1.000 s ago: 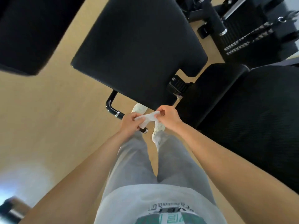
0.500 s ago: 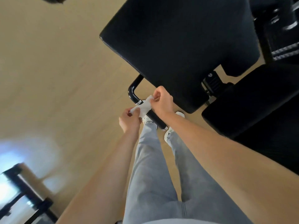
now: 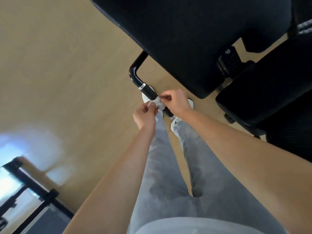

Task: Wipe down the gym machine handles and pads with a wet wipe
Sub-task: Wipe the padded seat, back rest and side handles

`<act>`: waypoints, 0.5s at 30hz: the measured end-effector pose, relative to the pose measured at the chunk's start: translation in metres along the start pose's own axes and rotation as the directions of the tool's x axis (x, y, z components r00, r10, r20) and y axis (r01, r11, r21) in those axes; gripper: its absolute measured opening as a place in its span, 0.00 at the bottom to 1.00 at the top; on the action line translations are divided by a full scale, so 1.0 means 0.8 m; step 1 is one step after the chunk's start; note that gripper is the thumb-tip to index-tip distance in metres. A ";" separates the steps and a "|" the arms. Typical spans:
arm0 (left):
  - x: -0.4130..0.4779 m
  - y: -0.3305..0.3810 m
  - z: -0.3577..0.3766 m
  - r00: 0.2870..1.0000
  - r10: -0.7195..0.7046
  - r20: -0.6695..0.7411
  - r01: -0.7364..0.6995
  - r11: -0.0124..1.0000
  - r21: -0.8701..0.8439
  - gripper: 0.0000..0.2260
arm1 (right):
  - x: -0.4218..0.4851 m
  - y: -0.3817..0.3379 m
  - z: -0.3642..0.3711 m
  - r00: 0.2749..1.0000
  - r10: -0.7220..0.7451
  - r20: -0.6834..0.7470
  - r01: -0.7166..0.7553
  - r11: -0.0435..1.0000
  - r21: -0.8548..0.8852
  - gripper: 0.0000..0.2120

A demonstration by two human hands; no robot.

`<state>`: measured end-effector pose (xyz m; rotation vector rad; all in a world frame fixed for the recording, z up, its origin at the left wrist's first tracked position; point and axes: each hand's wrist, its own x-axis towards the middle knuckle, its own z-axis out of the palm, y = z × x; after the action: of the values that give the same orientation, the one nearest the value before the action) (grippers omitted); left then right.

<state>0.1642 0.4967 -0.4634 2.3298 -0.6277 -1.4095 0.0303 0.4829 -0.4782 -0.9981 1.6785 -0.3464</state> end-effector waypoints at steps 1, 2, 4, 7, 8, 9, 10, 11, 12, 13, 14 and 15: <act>-0.006 -0.007 0.003 0.999 -0.018 0.028 0.018 1.000 0.015 0.05 | -0.006 0.011 -0.002 0.999 0.027 0.021 -0.027 1.000 -0.013 0.11; -0.011 -0.014 0.005 0.998 -0.036 0.055 0.034 0.999 0.035 0.05 | -0.012 0.021 -0.003 0.997 0.057 0.043 -0.056 0.998 -0.027 0.12; -0.017 -0.025 0.008 0.992 -0.072 0.108 0.063 0.995 0.083 0.05 | -0.023 0.040 -0.005 0.993 0.102 0.064 -0.100 0.994 -0.036 0.12; -0.020 -0.031 0.007 0.984 -0.067 0.166 0.039 0.986 0.164 0.05 | -0.031 0.049 -0.004 0.989 0.133 0.067 -0.133 0.991 -0.004 0.13; -0.019 -0.029 0.005 0.983 -0.043 0.176 0.005 0.978 0.210 0.05 | -0.031 0.047 -0.003 0.989 0.134 0.058 -0.134 0.991 0.007 0.13; -0.018 -0.025 0.004 0.984 -0.013 0.175 -0.031 0.969 0.246 0.06 | -0.029 0.044 -0.002 0.991 0.126 0.047 -0.127 0.992 0.014 0.14; -0.016 -0.020 0.001 0.987 0.015 0.163 -0.058 0.962 0.265 0.06 | -0.027 0.038 -0.002 0.993 0.112 0.039 -0.113 0.993 0.023 0.14; -0.011 -0.015 -0.002 0.989 0.042 0.141 -0.079 0.961 0.265 0.05 | -0.023 0.031 -0.002 0.995 0.096 0.035 -0.097 0.994 0.042 0.14; -0.006 -0.008 -0.005 0.991 0.068 0.114 -0.095 0.964 0.249 0.05 | -0.016 0.023 -0.001 0.996 0.084 0.038 -0.086 0.994 0.069 0.14; -0.001 -0.001 -0.009 0.992 0.091 0.087 -0.108 0.969 0.223 0.05 | -0.009 0.014 -0.001 0.997 0.068 0.045 -0.072 0.993 0.098 0.14; 0.005 0.006 -0.012 0.992 0.112 0.061 -0.122 0.974 0.192 0.05 | -0.001 0.004 -0.001 0.998 0.046 0.052 -0.052 0.991 0.122 0.14; 0.010 0.015 -0.015 0.991 0.129 0.035 -0.133 0.979 0.153 0.06 | 0.008 -0.006 0.000 0.998 0.013 0.054 -0.021 0.989 0.143 0.14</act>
<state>0.1760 0.4829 -0.4582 2.3408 -0.9110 -1.3769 0.0321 0.4754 -0.4789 -0.8782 1.5902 -0.4199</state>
